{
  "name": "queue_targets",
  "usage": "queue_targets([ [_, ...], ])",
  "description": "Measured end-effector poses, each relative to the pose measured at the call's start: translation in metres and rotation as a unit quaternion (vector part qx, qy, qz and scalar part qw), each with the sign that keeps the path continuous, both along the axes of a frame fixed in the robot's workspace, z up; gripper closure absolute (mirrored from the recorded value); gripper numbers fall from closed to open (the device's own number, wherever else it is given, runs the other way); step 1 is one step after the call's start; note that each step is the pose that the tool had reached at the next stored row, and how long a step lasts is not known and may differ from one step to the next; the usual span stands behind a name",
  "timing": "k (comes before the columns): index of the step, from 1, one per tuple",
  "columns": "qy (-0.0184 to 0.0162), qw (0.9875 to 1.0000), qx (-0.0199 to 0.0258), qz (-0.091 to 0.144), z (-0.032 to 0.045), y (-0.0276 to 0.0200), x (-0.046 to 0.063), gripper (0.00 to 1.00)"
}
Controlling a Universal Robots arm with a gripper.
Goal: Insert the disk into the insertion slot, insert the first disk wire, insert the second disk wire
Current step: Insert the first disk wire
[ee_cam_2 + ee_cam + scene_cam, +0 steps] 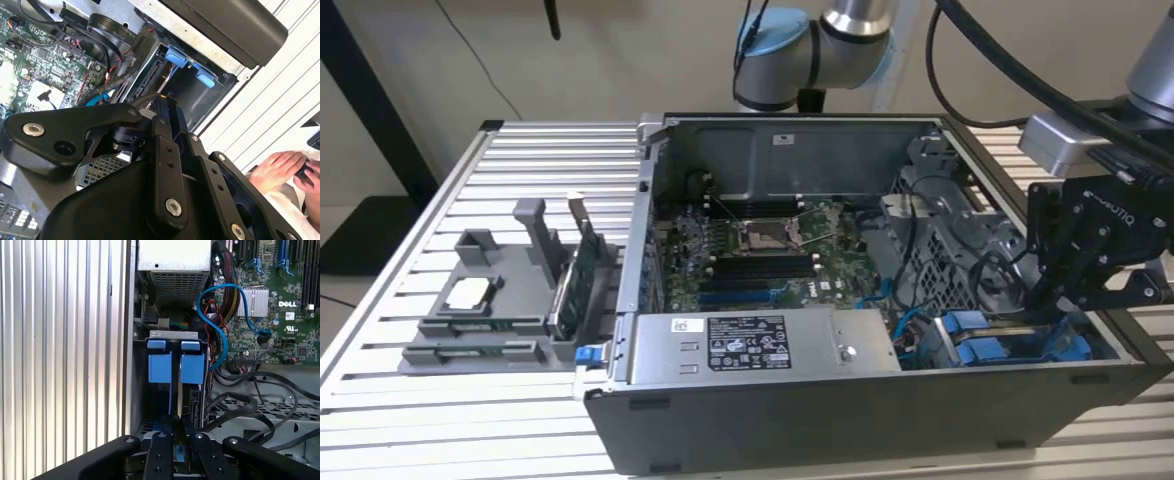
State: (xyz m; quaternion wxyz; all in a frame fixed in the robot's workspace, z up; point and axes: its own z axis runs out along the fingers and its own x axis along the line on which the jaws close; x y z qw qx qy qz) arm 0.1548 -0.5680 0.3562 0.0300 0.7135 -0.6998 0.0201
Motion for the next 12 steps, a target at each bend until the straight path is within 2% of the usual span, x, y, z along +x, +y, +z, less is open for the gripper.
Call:
queue_targets([
  [2, -0.0016, 1.0, 0.0, 0.0, -0.0006, 0.0001, -0.0001, 0.81],
  [8, -0.0158, 0.9999, 0.0031, 0.0, -0.0034, 0.0014, -0.0031, 0.81],
  [12, -0.0189, 0.9998, 0.0043, 0.0, -0.0049, 0.008, -0.0052, 0.81],
])
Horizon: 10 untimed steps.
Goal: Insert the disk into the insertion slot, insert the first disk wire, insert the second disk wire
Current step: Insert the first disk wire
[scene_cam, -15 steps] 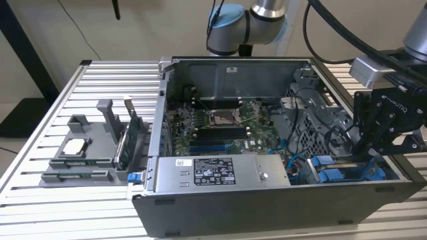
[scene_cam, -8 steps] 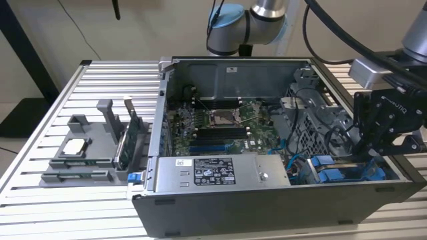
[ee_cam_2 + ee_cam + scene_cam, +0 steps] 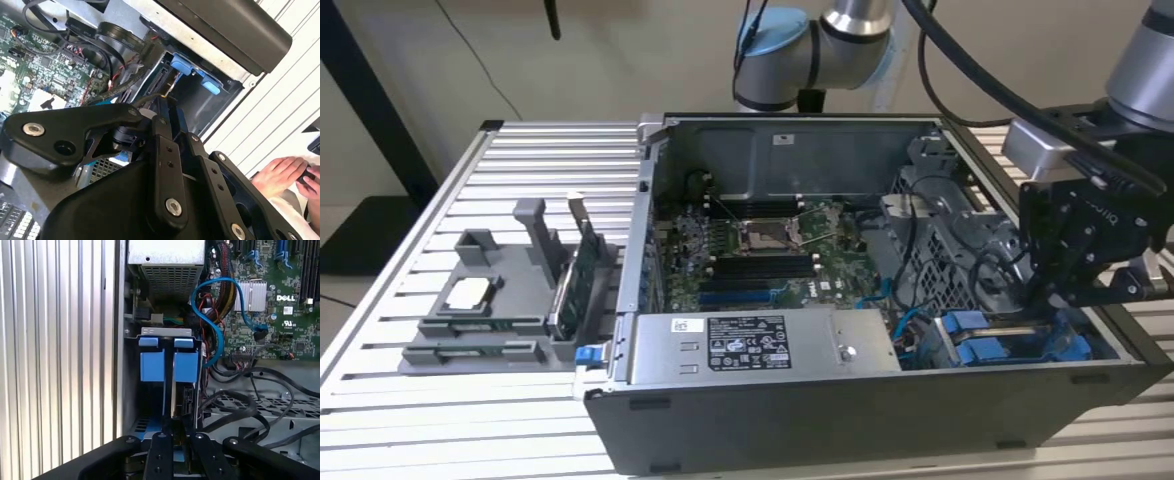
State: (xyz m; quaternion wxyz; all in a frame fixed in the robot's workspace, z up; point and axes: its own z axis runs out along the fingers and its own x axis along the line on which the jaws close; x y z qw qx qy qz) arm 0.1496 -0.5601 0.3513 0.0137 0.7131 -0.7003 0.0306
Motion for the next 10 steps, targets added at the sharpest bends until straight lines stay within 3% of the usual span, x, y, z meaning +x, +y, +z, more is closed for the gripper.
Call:
queue_targets([
  [3, -0.0024, 1.0, 0.0005, 0.0, -0.0012, 0.0035, -0.0001, 0.81],
  [10, -0.0099, 1.0, 0.0006, 0.001, -0.0051, 0.0049, 0.0, 0.81],
])
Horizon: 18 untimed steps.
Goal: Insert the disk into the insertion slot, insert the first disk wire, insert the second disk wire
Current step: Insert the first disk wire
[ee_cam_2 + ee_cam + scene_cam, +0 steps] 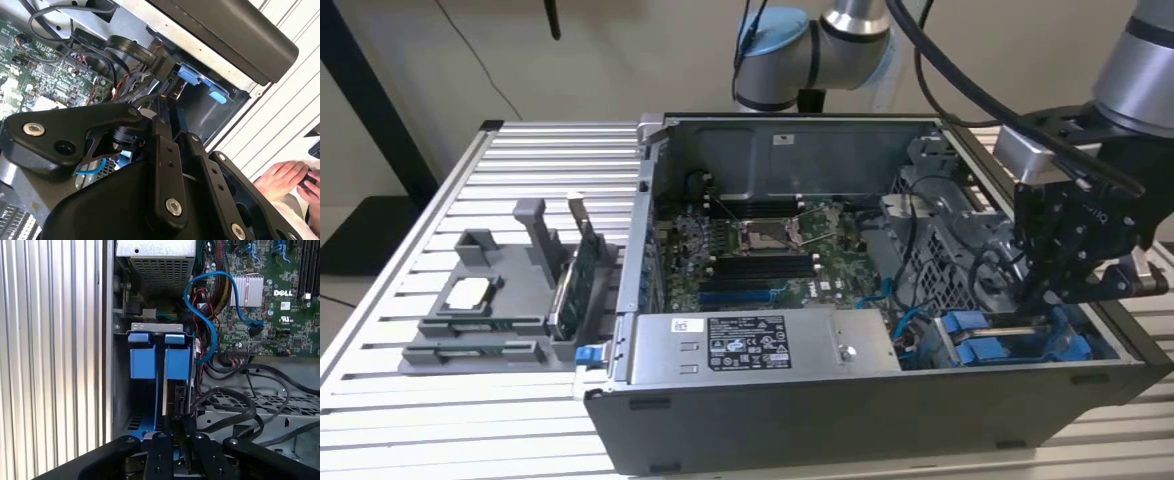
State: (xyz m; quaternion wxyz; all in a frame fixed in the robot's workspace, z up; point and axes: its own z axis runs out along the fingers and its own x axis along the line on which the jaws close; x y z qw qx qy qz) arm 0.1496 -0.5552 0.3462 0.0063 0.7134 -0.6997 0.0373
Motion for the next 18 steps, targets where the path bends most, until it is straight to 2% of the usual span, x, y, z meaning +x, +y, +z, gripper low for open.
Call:
queue_targets([
  [5, -0.0036, 1.0, -0.0001, 0.003, -0.0013, 0.0027, 0.0, 0.81],
  [15, -0.0118, 0.9999, -0.0002, 0.012, -0.005, 0.004, 0.0, 0.81],
  [18, -0.0129, 0.9998, 0.0013, 0.012, -0.0065, 0.004, 0.0, 0.81],
])
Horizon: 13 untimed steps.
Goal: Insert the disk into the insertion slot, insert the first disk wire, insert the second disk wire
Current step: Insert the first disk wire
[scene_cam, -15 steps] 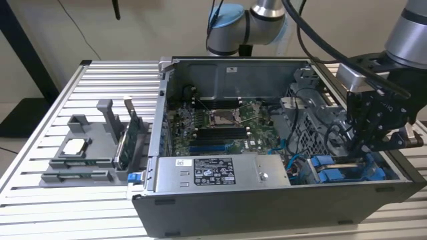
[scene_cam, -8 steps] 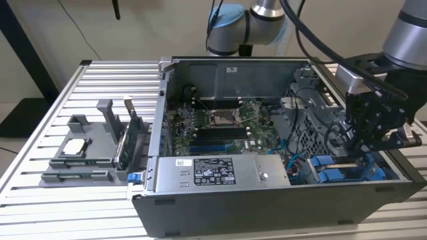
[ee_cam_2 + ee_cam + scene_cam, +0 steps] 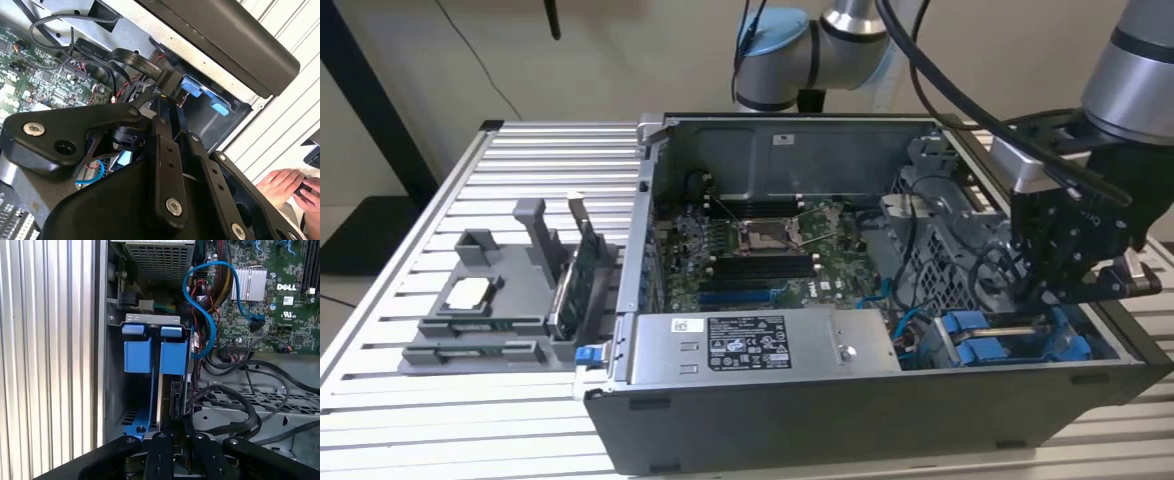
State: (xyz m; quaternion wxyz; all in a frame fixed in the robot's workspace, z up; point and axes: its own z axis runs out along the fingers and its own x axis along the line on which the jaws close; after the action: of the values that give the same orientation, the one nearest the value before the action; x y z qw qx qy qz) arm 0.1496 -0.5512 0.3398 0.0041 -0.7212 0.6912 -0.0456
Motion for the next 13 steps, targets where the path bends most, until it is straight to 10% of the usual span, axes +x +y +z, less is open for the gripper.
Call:
queue_targets([
  [13, 0.0, 1.0, 0.0011, 0.0, -0.0021, 0.0006, -0.0001, 0.74],
])
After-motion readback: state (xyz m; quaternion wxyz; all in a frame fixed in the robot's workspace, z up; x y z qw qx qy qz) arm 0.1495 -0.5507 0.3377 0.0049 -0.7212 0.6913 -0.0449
